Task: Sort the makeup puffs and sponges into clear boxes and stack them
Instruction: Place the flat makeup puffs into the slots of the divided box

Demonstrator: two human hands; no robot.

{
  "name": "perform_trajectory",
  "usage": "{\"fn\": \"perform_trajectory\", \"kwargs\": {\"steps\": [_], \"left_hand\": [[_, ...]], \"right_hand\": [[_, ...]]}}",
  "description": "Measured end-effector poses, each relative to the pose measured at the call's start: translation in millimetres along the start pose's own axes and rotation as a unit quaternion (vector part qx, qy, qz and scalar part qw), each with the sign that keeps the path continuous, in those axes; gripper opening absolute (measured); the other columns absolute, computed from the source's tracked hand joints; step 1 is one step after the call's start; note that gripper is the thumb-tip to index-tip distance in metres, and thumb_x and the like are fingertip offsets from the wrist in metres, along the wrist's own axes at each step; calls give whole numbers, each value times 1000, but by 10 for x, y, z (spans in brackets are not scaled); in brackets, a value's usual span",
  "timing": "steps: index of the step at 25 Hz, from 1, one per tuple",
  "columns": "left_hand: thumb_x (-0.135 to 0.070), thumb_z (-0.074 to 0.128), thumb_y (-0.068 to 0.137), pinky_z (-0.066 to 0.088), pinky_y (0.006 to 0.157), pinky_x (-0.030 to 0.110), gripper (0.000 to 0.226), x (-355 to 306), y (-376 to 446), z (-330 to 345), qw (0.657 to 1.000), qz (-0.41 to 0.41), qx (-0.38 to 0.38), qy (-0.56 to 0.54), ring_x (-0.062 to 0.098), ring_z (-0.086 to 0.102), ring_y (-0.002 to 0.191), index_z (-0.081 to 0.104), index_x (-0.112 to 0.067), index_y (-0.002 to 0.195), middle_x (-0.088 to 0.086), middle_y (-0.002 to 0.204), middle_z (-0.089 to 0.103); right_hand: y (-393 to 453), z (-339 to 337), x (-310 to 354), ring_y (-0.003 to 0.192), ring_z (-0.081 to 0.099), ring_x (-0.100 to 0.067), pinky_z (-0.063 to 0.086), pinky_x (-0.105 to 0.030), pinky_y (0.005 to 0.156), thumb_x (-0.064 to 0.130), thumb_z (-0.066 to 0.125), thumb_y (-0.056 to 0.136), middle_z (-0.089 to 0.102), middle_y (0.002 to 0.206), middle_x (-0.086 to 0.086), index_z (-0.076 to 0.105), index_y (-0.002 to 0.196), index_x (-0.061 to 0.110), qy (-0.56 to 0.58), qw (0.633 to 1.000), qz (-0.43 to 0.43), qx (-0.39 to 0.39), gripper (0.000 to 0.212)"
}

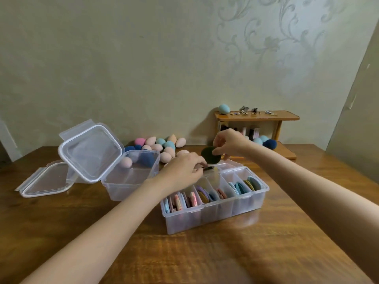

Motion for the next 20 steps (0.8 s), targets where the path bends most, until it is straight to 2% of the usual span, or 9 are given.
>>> {"fn": "perform_trajectory", "kwargs": {"steps": [4, 6, 7, 10, 14, 16, 18, 20], "left_hand": [[-12, 41, 94, 40, 107, 35, 38, -423, 81, 272, 996, 50, 49, -51, 14, 46, 126, 57, -23, 127, 0, 135, 54], [-12, 38, 95, 33, 113, 38, 40, -617, 134, 462, 993, 77, 73, -46, 15, 37, 134, 54, -26, 129, 0, 143, 47], [-14, 37, 95, 32, 113, 40, 41, -691, 165, 544, 992, 91, 79, -42, 15, 34, 136, 54, -28, 129, -1, 143, 45], [-18, 34, 92, 32, 111, 46, 44, -804, 233, 679, 989, 113, 95, -11, 17, 32, 135, 52, -35, 128, 1, 138, 45], [-17, 34, 98, 24, 111, 49, 45, -828, 217, 764, 984, 102, 122, 79, 19, 24, 134, 39, -34, 139, -1, 142, 44], [-22, 33, 99, 20, 112, 48, 44, -868, 203, 798, 982, 103, 119, 104, 21, 22, 134, 33, -33, 142, -3, 144, 42], [-24, 33, 100, 19, 112, 48, 42, -867, 218, 824, 981, 98, 121, 115, 22, 21, 135, 37, -31, 141, -3, 146, 39], [-24, 35, 98, 24, 111, 48, 38, -868, 245, 777, 983, 101, 104, 116, 22, 24, 133, 49, -28, 133, -3, 141, 43]], "right_hand": [[-243, -357, -158, 66, 57, -10, 50, -16, 54, 10, 64, 85, 61, 102, -14, 54, 113, 4, -3, 999, 12, -31, 30], [-369, -455, -263, 72, 58, -13, 49, -16, 53, 12, 65, 85, 58, 101, -11, 50, 119, 5, -31, 998, 23, -42, 38], [-428, -485, -312, 74, 58, -15, 49, -16, 51, 12, 65, 85, 58, 98, -9, 49, 121, 6, -36, 998, 27, -44, 40], [-575, -488, -414, 59, 59, -10, 49, -12, 40, 11, 63, 86, 55, 79, -1, 47, 117, 9, -17, 999, 38, -26, 35], [-663, -426, -495, 66, 62, -16, 51, -17, 44, 9, 63, 86, 58, 101, -12, 47, 118, 9, -26, 999, 35, -18, 35], [-673, -455, -512, 66, 62, -18, 52, -19, 46, 9, 62, 87, 57, 102, -13, 47, 113, 10, -21, 999, 26, -41, 30], [-686, -514, -520, 60, 61, -15, 52, -18, 45, 10, 61, 88, 56, 98, -9, 46, 108, 12, -16, 997, 22, -68, 25], [-696, -500, -553, 59, 61, -14, 51, -17, 44, 10, 60, 88, 55, 96, -8, 46, 110, 11, -17, 997, 27, -63, 26]]}}
Point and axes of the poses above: each hand's wrist, its own y-axis towards the middle knuckle, its own z-axis out of the palm, x = y × z, the point moved 10 cm from there along y, towards the middle knuckle
